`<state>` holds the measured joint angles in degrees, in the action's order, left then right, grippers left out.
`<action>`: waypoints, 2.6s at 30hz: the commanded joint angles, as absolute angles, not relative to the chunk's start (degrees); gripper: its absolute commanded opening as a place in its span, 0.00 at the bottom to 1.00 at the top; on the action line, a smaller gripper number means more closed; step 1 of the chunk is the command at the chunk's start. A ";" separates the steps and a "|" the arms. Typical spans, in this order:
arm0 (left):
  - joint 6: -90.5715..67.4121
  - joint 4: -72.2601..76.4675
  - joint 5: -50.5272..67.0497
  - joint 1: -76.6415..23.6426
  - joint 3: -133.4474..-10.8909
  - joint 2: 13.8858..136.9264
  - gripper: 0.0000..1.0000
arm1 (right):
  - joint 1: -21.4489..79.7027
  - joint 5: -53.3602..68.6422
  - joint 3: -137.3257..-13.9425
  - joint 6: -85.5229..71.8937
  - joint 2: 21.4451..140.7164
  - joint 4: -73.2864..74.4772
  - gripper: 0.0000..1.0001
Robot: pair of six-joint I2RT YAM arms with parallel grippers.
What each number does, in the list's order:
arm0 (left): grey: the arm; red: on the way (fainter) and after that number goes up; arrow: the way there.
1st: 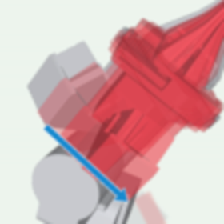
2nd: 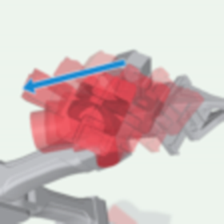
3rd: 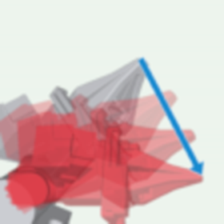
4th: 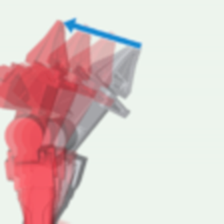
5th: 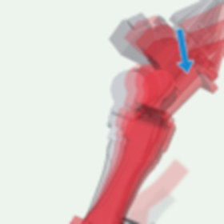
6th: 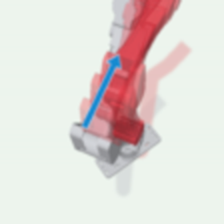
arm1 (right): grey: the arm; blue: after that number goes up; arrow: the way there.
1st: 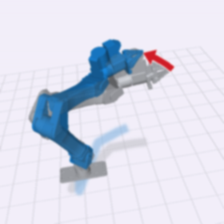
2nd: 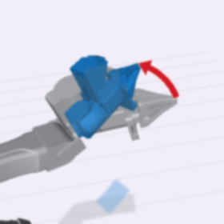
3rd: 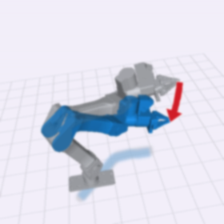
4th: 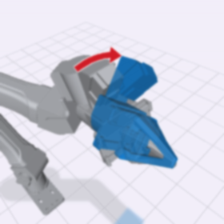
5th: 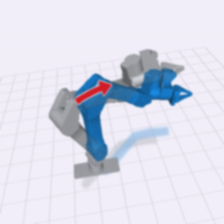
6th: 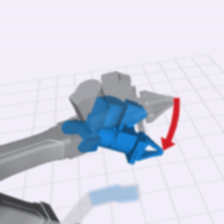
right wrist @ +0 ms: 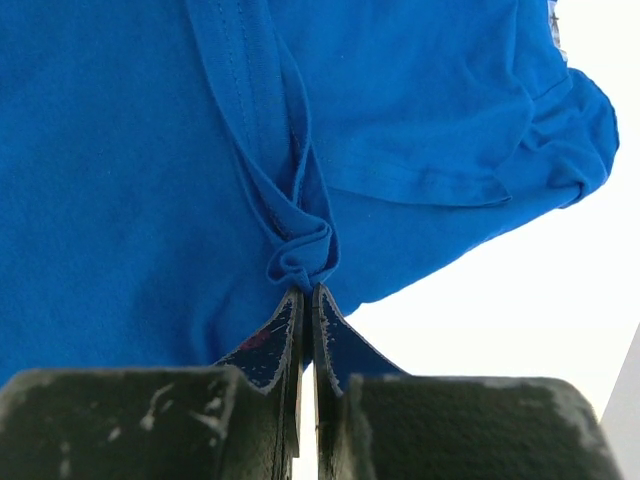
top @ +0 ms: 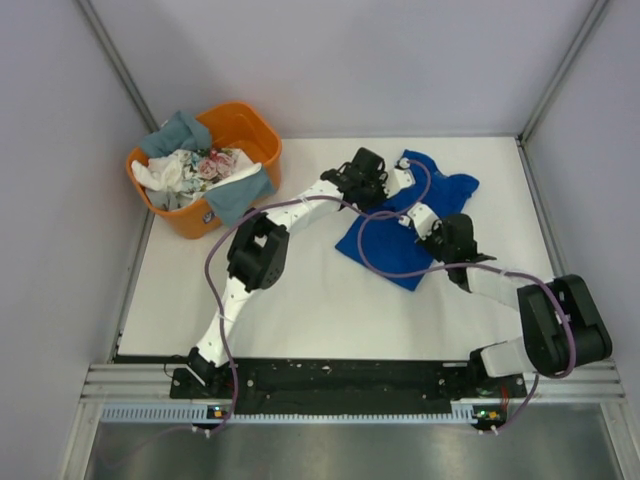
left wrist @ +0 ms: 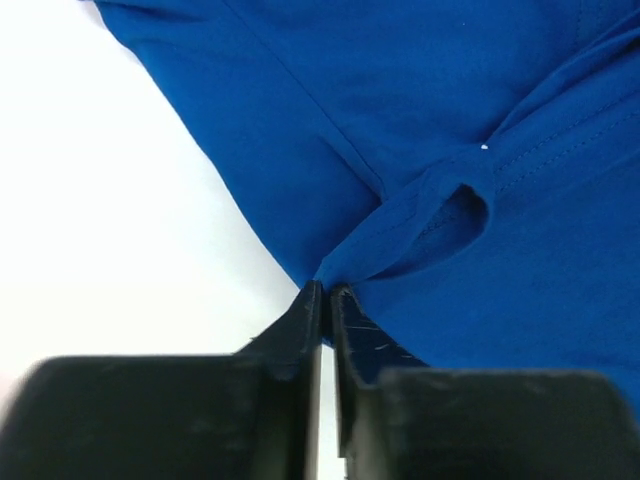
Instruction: Fold and stack the t-shirts
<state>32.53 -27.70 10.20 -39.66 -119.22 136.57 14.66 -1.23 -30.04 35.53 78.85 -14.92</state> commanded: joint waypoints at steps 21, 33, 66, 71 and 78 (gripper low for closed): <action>31.73 -35.32 19.32 -34.81 -127.28 126.32 0.61 | 11.06 13.05 -43.34 32.06 72.70 -6.32 0.31; 34.54 -48.41 20.57 -27.08 -106.45 108.55 0.69 | 19.07 25.14 -57.82 42.79 91.30 7.29 0.00; 56.15 -46.58 35.06 -33.66 -93.05 108.88 0.82 | 13.71 2.88 -81.66 43.35 107.78 10.99 0.03; 67.04 -44.83 39.20 -33.84 -100.62 115.65 0.99 | 12.83 14.30 -70.70 40.95 94.16 9.42 0.31; 82.07 -40.52 33.58 -34.28 -103.01 122.07 0.97 | 13.88 24.69 -47.22 44.45 72.53 6.40 0.52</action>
<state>71.16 -43.99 36.29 -34.76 -101.36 118.96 12.38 15.00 -56.42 40.97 80.99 6.61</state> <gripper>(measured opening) 0.985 0.502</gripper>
